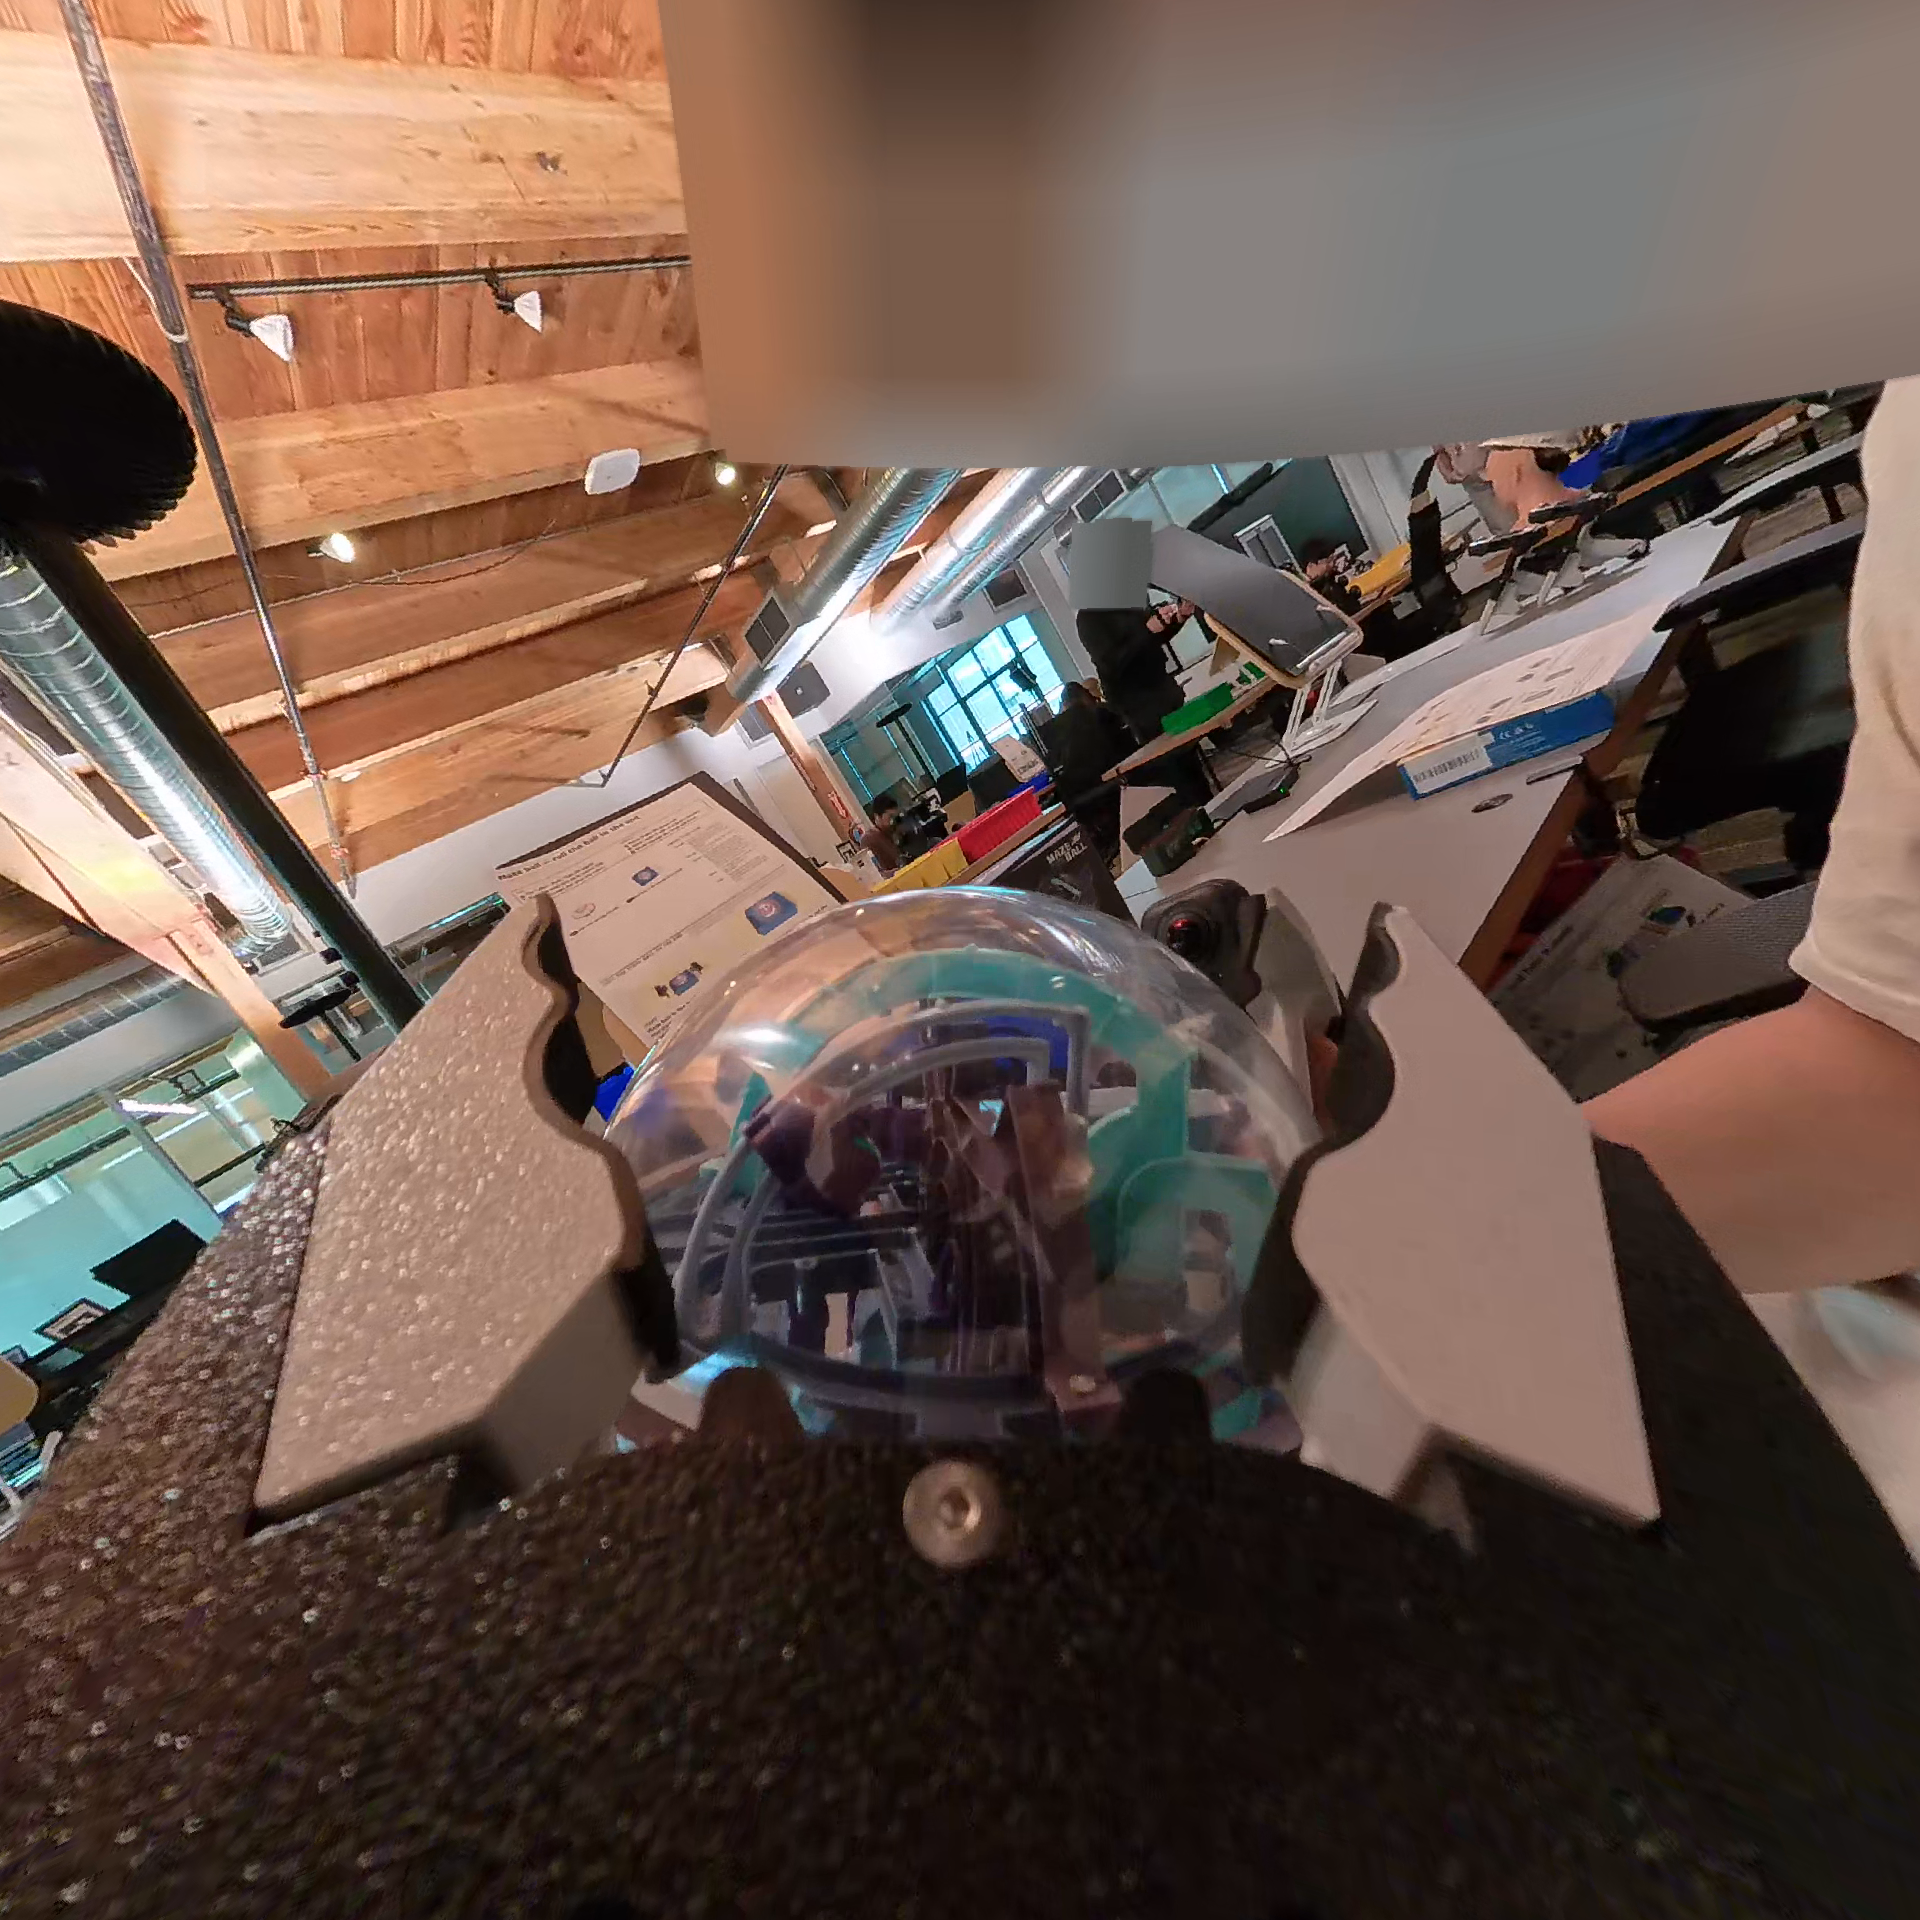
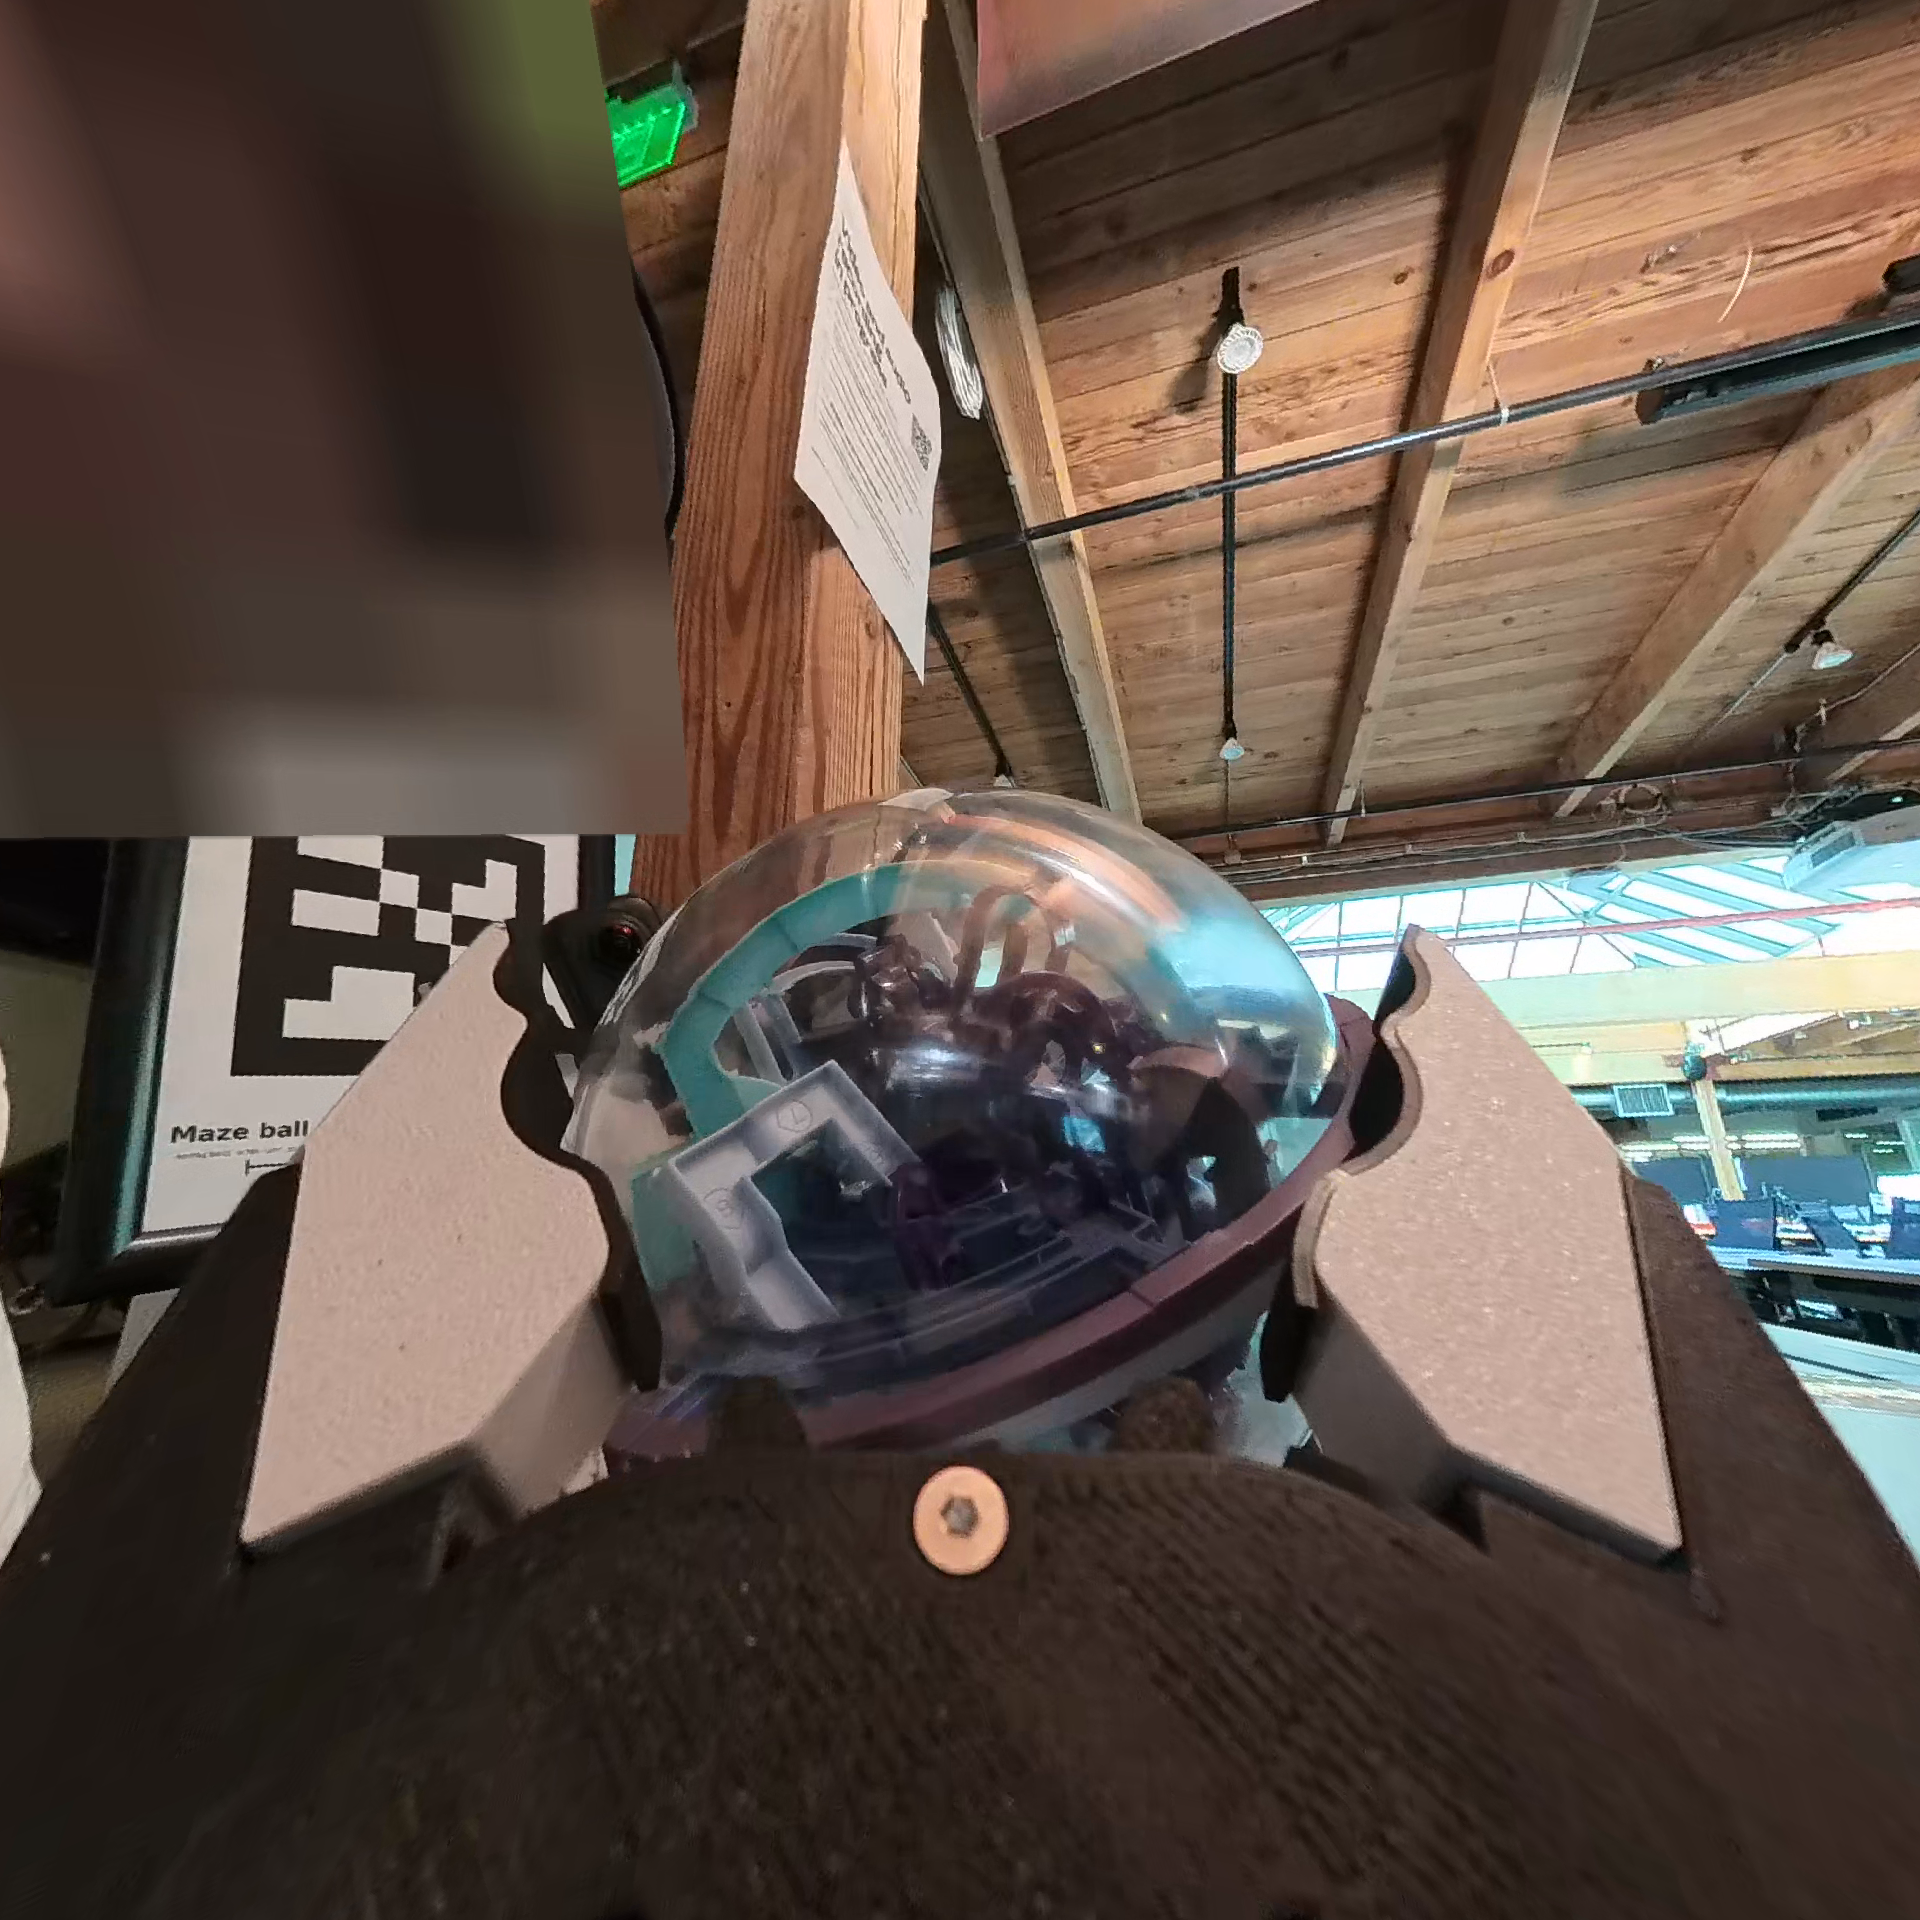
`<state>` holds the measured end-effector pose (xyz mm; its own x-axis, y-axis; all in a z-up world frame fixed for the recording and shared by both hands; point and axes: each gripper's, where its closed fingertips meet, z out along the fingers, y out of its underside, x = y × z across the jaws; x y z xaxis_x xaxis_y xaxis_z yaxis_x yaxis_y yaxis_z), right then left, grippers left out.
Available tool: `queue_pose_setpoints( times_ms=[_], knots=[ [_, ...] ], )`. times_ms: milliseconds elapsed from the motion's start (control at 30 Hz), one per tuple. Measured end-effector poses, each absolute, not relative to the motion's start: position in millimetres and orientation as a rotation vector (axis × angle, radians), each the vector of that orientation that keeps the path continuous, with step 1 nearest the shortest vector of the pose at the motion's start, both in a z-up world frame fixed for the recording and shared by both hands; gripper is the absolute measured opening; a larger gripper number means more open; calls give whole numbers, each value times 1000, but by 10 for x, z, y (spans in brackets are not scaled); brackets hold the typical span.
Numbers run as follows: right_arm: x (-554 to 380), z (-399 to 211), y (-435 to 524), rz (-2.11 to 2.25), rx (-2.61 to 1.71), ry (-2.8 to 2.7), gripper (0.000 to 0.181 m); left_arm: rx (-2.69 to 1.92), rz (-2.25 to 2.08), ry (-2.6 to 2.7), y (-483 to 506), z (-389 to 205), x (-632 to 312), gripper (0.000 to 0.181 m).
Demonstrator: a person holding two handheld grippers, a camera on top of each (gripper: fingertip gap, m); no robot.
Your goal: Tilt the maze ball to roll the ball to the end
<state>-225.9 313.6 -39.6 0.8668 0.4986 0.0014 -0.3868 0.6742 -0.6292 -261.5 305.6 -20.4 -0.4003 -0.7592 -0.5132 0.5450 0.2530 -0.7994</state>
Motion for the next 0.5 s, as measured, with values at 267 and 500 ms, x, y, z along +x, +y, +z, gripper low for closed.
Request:
queue_pose_setpoints(
  times_ms=[267,500],
  knots=[
    [-2302,-380,3137,466,-679,-196,152,-206,-1485,1346,3088,-178,-2664,140],
    [-2381,-333,3086,394,-693,-256,152,-170,-1553,1299,3092,-120,-2740,136]
  ],
)
